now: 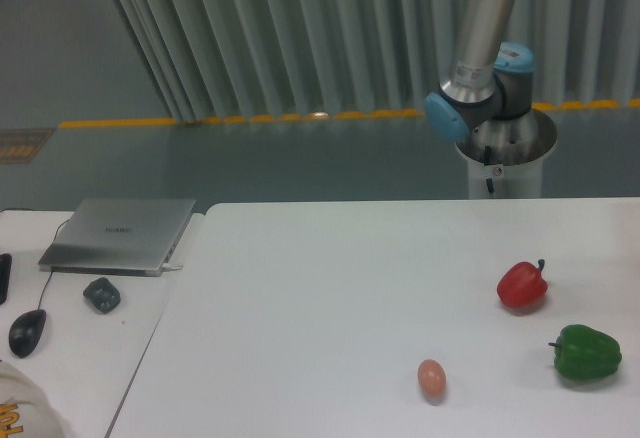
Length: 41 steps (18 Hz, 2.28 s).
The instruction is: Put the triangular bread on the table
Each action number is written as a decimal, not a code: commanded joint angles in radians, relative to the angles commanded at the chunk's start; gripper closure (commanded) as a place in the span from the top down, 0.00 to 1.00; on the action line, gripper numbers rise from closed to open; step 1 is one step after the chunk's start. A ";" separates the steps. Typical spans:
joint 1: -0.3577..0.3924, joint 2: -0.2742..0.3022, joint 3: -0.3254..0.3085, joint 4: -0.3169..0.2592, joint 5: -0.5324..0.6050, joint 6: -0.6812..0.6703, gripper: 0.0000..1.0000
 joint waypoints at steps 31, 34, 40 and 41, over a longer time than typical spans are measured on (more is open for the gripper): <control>-0.073 0.096 0.075 -0.139 -0.020 0.009 0.00; -0.128 0.143 0.071 -0.172 -0.057 -0.073 0.00; -0.314 0.135 0.035 -0.131 -0.058 -0.377 0.00; -0.337 0.127 0.035 -0.111 -0.057 -0.411 0.00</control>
